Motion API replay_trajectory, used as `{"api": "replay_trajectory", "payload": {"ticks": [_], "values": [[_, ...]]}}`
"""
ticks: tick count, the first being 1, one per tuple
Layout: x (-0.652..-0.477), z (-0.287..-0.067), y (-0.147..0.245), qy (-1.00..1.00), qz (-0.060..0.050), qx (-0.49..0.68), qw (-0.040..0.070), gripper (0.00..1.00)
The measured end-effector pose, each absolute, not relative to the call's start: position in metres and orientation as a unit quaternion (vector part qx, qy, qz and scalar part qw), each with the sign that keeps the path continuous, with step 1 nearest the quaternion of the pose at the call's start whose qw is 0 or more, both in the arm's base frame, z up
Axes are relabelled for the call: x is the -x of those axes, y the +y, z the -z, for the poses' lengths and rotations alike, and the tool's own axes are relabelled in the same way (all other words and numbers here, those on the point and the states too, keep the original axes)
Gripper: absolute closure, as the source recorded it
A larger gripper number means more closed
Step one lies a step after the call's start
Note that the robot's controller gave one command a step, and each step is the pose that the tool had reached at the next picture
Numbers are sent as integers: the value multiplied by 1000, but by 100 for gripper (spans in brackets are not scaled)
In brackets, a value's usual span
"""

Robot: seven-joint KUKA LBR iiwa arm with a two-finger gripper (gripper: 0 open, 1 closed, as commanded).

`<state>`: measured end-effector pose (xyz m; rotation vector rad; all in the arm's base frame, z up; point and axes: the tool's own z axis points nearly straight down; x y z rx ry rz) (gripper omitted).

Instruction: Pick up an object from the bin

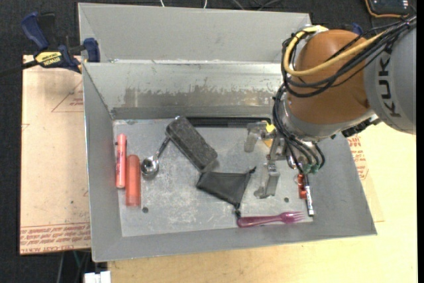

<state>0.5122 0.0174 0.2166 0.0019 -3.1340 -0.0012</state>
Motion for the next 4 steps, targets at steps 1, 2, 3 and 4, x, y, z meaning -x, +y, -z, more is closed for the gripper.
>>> {"api": "replay_trajectory", "payload": {"ticks": [1, 2, 3, 4], "values": [[-514, -221, 17, -1000, 0, 0, -1, 0], [-500, -113, 38, -996, 1, 92, -1, 0], [-494, -146, 63, -993, 1, 117, -4, 0], [-481, -98, 67, -992, 0, 124, 4, 0]]}}
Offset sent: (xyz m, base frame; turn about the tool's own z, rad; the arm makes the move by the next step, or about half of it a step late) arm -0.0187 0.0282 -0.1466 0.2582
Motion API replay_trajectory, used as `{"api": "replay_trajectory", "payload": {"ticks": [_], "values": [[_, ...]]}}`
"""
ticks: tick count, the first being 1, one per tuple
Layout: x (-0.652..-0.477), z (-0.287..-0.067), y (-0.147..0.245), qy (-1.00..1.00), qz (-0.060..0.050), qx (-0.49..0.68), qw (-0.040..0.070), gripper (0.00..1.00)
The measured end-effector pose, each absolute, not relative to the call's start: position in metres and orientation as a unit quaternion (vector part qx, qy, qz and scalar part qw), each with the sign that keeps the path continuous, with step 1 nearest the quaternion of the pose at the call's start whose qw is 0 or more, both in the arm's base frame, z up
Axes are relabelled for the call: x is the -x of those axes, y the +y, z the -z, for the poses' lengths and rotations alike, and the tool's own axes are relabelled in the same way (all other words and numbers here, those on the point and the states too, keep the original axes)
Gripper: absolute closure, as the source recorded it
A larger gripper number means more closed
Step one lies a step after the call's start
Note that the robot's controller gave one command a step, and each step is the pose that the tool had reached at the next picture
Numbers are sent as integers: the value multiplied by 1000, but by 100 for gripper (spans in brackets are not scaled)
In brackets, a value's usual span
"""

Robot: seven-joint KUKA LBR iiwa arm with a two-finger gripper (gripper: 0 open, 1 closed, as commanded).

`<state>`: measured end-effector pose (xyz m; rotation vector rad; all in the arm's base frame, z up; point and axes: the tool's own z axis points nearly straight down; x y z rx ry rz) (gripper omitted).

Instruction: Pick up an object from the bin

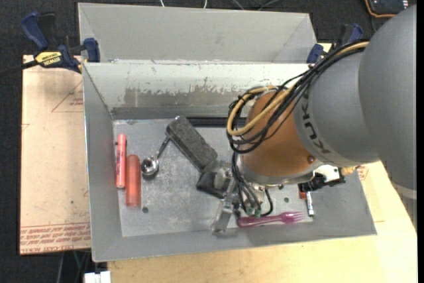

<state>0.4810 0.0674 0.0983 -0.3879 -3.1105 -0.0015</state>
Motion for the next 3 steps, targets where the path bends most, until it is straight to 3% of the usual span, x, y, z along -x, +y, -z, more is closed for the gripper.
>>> {"api": "replay_trajectory", "payload": {"ticks": [1, 2, 3], "values": [[-498, -69, 55, -977, 3, 211, -5, 0], [-503, -71, 49, -978, 2, 209, 2, 100], [-503, -71, 49, -978, 2, 209, 2, 100]]}}
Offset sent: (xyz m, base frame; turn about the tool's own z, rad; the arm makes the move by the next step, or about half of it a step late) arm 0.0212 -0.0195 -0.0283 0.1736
